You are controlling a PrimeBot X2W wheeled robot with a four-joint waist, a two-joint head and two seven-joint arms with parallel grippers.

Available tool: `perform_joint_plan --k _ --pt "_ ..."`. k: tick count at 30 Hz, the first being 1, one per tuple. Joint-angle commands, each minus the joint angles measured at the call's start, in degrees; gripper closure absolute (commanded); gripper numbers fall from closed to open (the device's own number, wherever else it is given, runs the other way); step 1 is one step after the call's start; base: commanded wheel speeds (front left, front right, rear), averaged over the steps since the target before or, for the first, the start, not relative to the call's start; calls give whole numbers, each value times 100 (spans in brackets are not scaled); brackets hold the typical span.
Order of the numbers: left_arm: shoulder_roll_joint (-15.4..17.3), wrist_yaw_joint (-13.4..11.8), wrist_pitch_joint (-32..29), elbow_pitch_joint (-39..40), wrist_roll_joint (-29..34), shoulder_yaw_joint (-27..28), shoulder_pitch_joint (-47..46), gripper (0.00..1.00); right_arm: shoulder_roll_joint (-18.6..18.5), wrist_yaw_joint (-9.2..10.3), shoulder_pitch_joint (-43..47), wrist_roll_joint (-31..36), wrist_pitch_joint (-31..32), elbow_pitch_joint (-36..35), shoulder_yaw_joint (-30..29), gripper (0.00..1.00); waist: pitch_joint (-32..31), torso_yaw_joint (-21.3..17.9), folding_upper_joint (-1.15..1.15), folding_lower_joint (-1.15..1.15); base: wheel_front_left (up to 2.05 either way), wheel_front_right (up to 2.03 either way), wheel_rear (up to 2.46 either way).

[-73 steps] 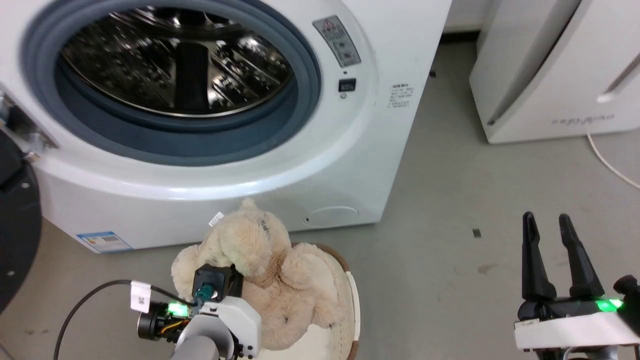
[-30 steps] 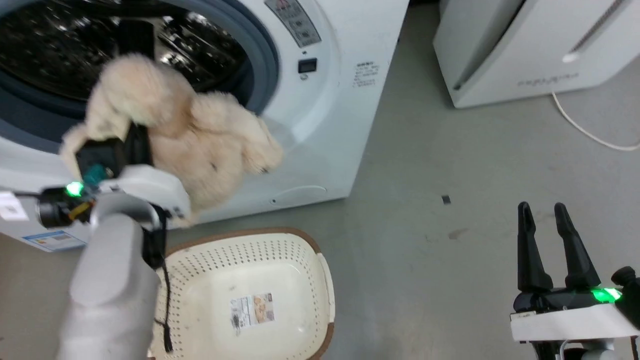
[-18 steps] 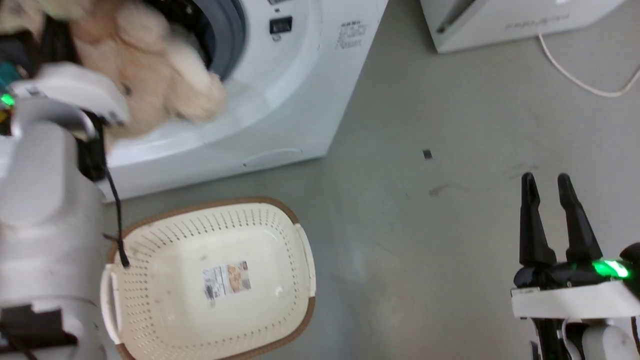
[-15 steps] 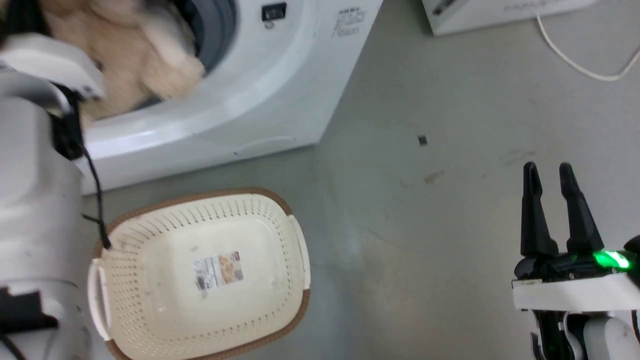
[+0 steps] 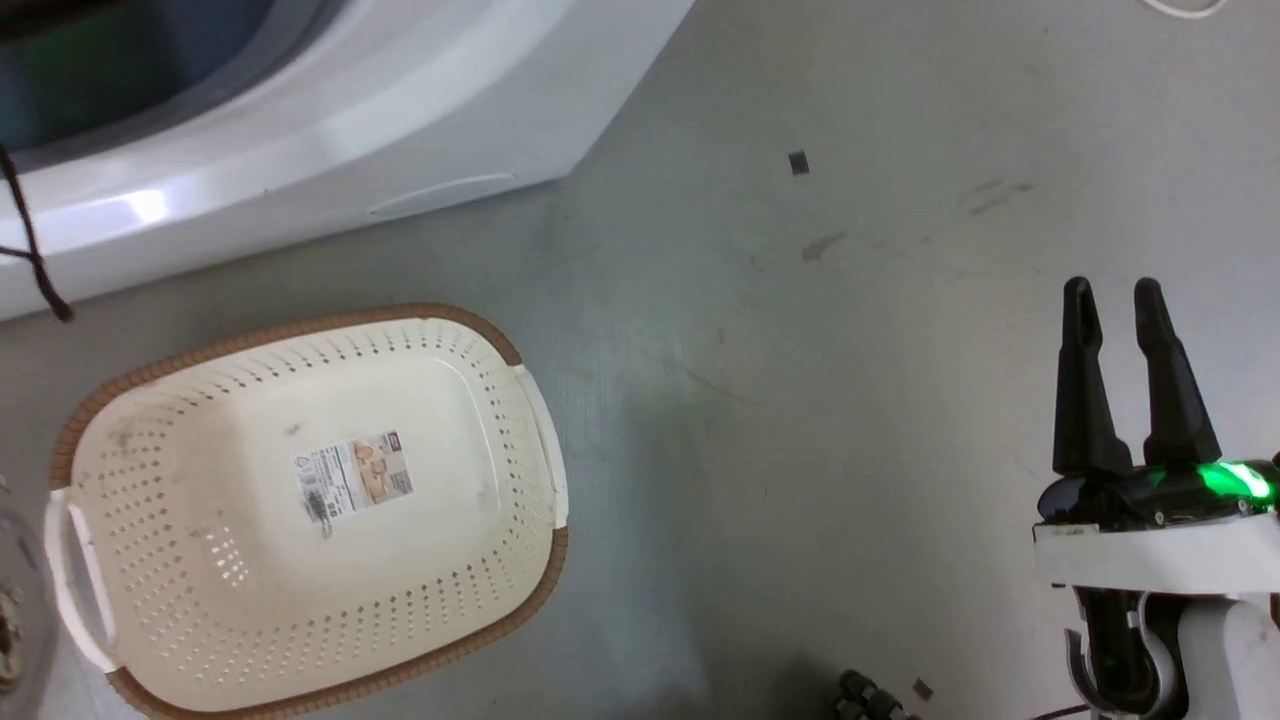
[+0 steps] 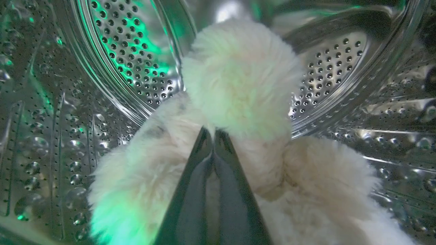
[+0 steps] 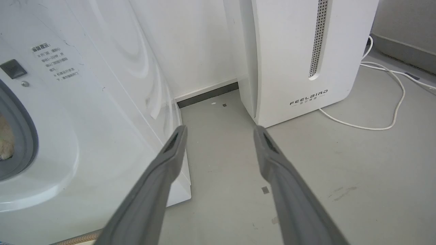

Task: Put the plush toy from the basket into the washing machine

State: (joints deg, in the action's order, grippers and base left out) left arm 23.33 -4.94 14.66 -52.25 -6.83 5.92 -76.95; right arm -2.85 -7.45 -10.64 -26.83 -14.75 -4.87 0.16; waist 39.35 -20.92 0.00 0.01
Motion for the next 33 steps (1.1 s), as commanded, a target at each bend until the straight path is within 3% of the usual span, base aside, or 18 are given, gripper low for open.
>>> perform_joint_plan --k 1,10,11,12,33 --pt "91 -31 34 2 -3 14 -215 100 -3 -3 -133 -39 -25 -47 -3 0 124 -41 0 -1 0 0 0" --pt "156 -149 34 171 137 -31 -450 100 -3 -3 -223 -74 -25 -41 17 0 356 -7 0 -1 0 0 0" --pt "144 -184 34 162 158 -37 -403 9 -3 -3 -227 -70 -25 -34 27 0 359 7 0 -1 0 0 0" --pt "117 -176 34 123 151 -39 -357 0 -3 -3 -231 -65 -25 -28 39 0 354 19 0 -1 0 0 0" --pt "-470 -5 34 352 170 -181 1081 0 -3 -3 -284 124 -25 61 -86 0 -423 543 0 -1 0 0 0"
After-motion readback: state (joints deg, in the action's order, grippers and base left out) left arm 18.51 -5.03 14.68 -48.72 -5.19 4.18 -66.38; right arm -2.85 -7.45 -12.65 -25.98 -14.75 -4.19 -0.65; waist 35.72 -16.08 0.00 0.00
